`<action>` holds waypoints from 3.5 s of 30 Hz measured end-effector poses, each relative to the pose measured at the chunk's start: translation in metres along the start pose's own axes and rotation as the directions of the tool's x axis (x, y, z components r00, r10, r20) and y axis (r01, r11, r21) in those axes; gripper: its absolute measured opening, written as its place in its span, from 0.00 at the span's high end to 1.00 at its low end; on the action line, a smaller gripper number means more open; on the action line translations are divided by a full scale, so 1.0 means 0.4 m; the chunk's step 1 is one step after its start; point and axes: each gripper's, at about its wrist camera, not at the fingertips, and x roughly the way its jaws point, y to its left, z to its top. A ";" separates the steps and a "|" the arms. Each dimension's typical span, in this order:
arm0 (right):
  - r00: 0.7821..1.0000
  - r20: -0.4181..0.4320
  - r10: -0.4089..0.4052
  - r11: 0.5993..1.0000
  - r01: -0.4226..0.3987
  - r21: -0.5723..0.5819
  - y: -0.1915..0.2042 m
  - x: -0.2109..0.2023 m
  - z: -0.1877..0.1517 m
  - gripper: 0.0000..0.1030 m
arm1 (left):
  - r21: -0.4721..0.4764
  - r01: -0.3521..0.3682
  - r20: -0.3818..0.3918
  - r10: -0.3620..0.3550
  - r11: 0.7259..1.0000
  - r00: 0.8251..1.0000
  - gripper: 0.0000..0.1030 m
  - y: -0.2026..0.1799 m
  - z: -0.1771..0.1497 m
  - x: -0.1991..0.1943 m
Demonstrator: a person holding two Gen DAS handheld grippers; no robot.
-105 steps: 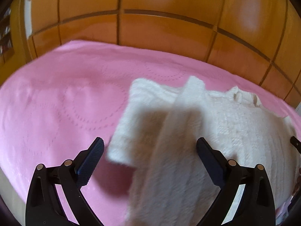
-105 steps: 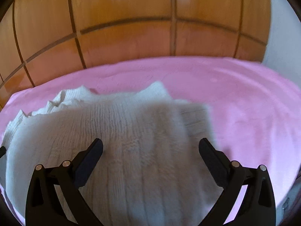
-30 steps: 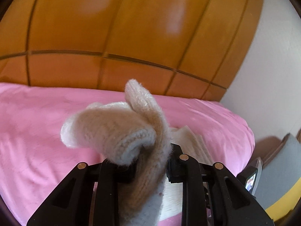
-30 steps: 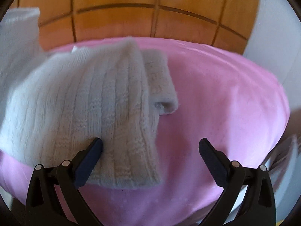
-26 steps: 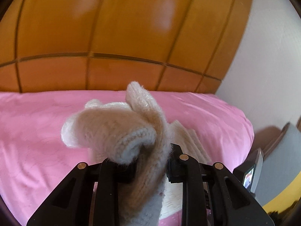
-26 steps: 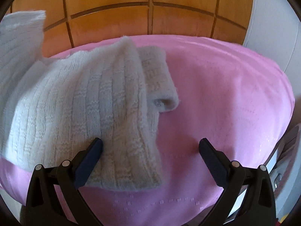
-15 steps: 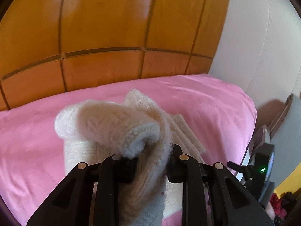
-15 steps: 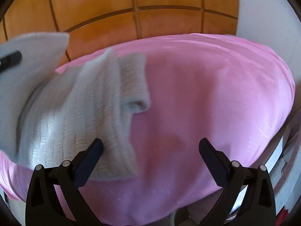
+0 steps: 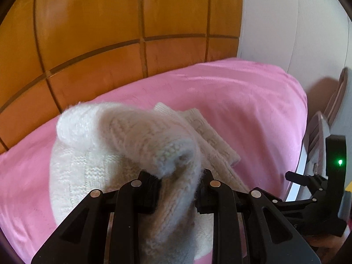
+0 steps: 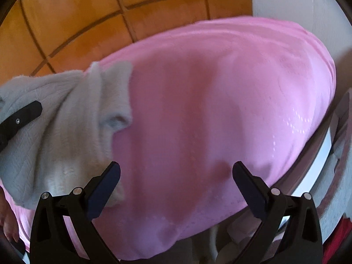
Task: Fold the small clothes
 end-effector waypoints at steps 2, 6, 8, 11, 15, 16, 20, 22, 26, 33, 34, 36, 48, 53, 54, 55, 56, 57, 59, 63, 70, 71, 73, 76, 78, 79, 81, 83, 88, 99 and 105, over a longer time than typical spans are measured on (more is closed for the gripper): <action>1.000 -0.019 0.011 1.000 -0.010 0.023 -0.011 0.008 -0.002 0.02 | 0.034 -0.015 -0.007 0.016 0.999 1.000 0.77 -0.023 -0.006 0.018; 1.000 -0.020 0.004 1.000 -0.004 0.008 -0.014 0.009 -0.003 0.02 | 0.070 -0.010 -0.012 0.011 0.998 1.000 0.69 -0.052 -0.018 0.035; 1.000 -0.019 0.001 1.000 -0.001 0.009 -0.009 0.008 -0.009 0.02 | 0.068 0.032 -0.011 -0.032 0.997 0.999 0.62 -0.066 -0.018 0.033; 1.000 -0.020 -0.001 1.000 0.001 0.003 -0.005 0.011 -0.012 0.02 | 0.079 0.110 0.009 -0.111 0.991 0.994 0.57 -0.084 -0.015 0.010; 1.000 -0.017 -0.015 1.000 0.015 -0.011 0.000 0.024 -0.013 0.02 | 0.095 0.243 0.063 -0.250 0.965 0.966 0.52 -0.098 -0.013 -0.056; 1.000 -0.016 -0.018 1.000 0.017 -0.015 0.002 0.028 -0.014 0.02 | 0.092 0.265 0.074 -0.272 0.960 0.959 0.44 -0.100 -0.016 -0.069; 1.000 -0.015 -0.026 0.999 0.025 -0.026 0.008 0.027 -0.021 0.02 | 0.078 0.294 0.152 -0.303 0.953 0.941 0.37 -0.069 -0.031 -0.136; 1.000 -0.022 -0.021 0.999 0.021 -0.028 0.006 0.022 -0.020 0.02 | 0.040 0.253 0.176 -0.256 0.967 0.951 0.37 -0.027 -0.041 -0.156; 1.000 -0.014 0.017 1.000 -0.017 -0.008 0.002 -0.002 -0.002 0.02 | -0.114 0.134 0.213 -0.108 0.984 0.971 0.37 0.107 -0.066 -0.181; 0.948 0.140 0.286 0.958 -0.285 -0.028 0.073 -0.129 0.062 0.02 | -0.347 -0.115 0.130 0.169 0.931 0.977 0.37 0.317 -0.148 -0.156; 0.933 0.121 0.340 0.941 -0.338 -0.034 0.091 -0.128 0.070 0.02 | -0.367 -0.151 0.107 0.202 0.918 0.973 0.37 0.337 -0.164 -0.144; 0.897 0.079 0.435 0.900 -0.435 -0.022 0.132 -0.113 0.084 0.09 | -0.391 -0.190 0.063 0.232 0.901 0.971 0.37 0.361 -0.194 -0.120; 0.893 0.030 0.449 0.893 -0.448 -0.034 0.217 -0.027 0.205 0.85 | -0.329 -0.192 0.025 0.212 0.925 0.977 0.45 0.309 -0.177 -0.059; 0.909 0.012 0.417 0.908 -0.417 0.042 0.163 0.014 0.215 0.85 | -0.261 -0.245 0.032 0.262 0.934 0.964 0.45 0.264 -0.160 -0.036; 0.914 -0.008 0.406 0.913 -0.405 0.051 0.154 0.044 0.200 0.85 | -0.260 -0.257 0.032 0.274 0.931 0.961 0.45 0.259 -0.163 -0.033; 0.914 -0.012 0.405 0.914 -0.404 0.050 0.146 0.066 0.183 0.83 | -0.259 -0.271 0.033 0.289 0.927 0.957 0.45 0.251 -0.169 -0.032; 0.913 0.006 0.409 0.911 -0.409 0.046 0.139 0.072 0.166 0.79 | -0.256 -0.284 0.038 0.304 0.924 0.952 0.45 0.245 -0.176 -0.032; 0.910 0.058 0.411 0.910 -0.413 0.032 0.132 0.065 0.145 0.71 | -0.249 -0.302 0.045 0.323 0.920 0.945 0.45 0.238 -0.186 -0.035; 0.925 0.073 0.372 0.928 -0.374 0.009 0.133 0.045 0.129 0.48 | -0.241 -0.315 0.043 0.335 0.918 0.941 0.45 0.237 -0.196 -0.044; 0.947 0.139 0.289 0.957 -0.284 -0.056 0.150 -0.032 0.135 0.22 | -0.264 -0.262 0.038 0.281 0.928 0.959 0.42 0.265 -0.181 -0.091; 0.969 0.153 0.193 0.972 -0.167 -0.166 0.254 -0.050 0.177 0.09 | -0.314 -0.199 0.087 0.237 0.928 0.968 0.30 0.304 -0.066 -0.104; 0.979 0.131 0.155 0.976 -0.131 -0.176 0.267 -0.029 0.178 0.09 | -0.291 -0.211 0.067 0.239 0.933 0.969 0.30 0.297 -0.051 -0.083; 0.995 0.082 0.060 0.983 -0.044 -0.178 0.261 0.024 0.173 0.09 | -0.222 -0.234 -0.010 0.238 0.947 0.971 0.30 0.280 -0.031 -0.012; 0.997 0.072 0.038 0.993 -0.029 -0.114 0.198 0.089 0.158 0.08 | -0.142 -0.257 -0.077 0.248 0.956 0.966 0.29 0.251 -0.032 0.065; 0.996 0.066 0.065 0.996 -0.060 -0.071 0.163 0.117 0.154 0.05 | -0.107 -0.260 -0.096 0.250 0.960 0.963 0.29 0.236 -0.033 0.101; 0.995 0.062 0.083 0.996 -0.080 -0.043 0.149 0.126 0.156 0.04 | -0.097 -0.269 -0.088 0.261 0.958 0.961 0.29 0.228 -0.030 0.119; 0.994 0.063 0.090 0.995 -0.088 -0.042 0.146 0.122 0.163 0.04 | -0.082 -0.285 -0.078 0.279 0.955 0.957 0.29 0.221 -0.026 0.132; 0.992 0.070 0.104 0.994 -0.101 -0.051 0.145 0.105 0.165 0.04 | -0.091 -0.277 -0.072 0.271 0.957 0.960 0.29 0.226 -0.025 0.125; 0.953 0.017 0.302 0.953 -0.301 -0.032 0.122 0.043 0.139 0.08 | -0.236 -0.183 0.002 0.189 0.954 0.982 0.11 0.298 -0.072 0.030; 0.850 -0.104 0.517 0.851 -0.496 0.173 0.100 0.096 0.127 0.21 | -0.613 0.342 0.030 -0.411 0.713 0.911 0.10 0.417 -0.203 0.073; 0.849 -0.110 0.516 0.855 -0.504 0.123 0.126 0.098 0.153 0.49 | -0.503 0.279 -0.039 -0.344 0.818 0.938 0.31 0.362 -0.167 0.076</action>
